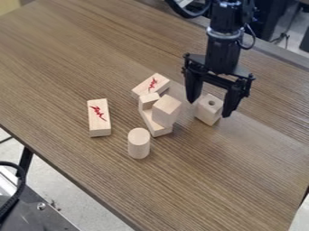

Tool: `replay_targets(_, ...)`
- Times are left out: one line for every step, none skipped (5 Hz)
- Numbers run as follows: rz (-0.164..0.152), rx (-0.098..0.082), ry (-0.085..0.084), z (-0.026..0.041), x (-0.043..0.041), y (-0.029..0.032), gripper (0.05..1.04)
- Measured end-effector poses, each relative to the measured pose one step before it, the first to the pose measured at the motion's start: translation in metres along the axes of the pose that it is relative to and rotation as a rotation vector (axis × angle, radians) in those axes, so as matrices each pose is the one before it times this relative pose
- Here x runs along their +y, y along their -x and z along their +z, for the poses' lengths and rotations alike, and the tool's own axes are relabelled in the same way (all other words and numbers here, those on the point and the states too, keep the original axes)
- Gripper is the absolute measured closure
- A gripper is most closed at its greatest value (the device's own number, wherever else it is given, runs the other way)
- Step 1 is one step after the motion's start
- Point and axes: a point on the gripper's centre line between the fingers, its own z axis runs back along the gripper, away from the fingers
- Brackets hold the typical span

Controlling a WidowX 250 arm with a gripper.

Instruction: Put the cube with a hole on the other cube

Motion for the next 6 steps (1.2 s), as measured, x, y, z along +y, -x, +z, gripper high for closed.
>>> replay_targets(0.0117,0.0187,0.0013,-0.00878,-0.00096,0.00027,0.135)
replay_targets(0.0062,-0.0100,0.0071,-0.00201,0.00170,-0.00235,0.420)
replay_targets(0.0053,-0.0011,0.0056,-0.00054,0.00247,0.00095,0.496)
replay_targets(0.0269,-0.0010,0.0019,0.00820,0.00651,0.01301,0.496)
replay_targets(0.0099,-0.1102,0.0064,0.04169,0.00339,0.01480,0.496)
replay_targets(0.0174,-0.0451,-0.0073,0.01653,0.00894,0.00692,0.496)
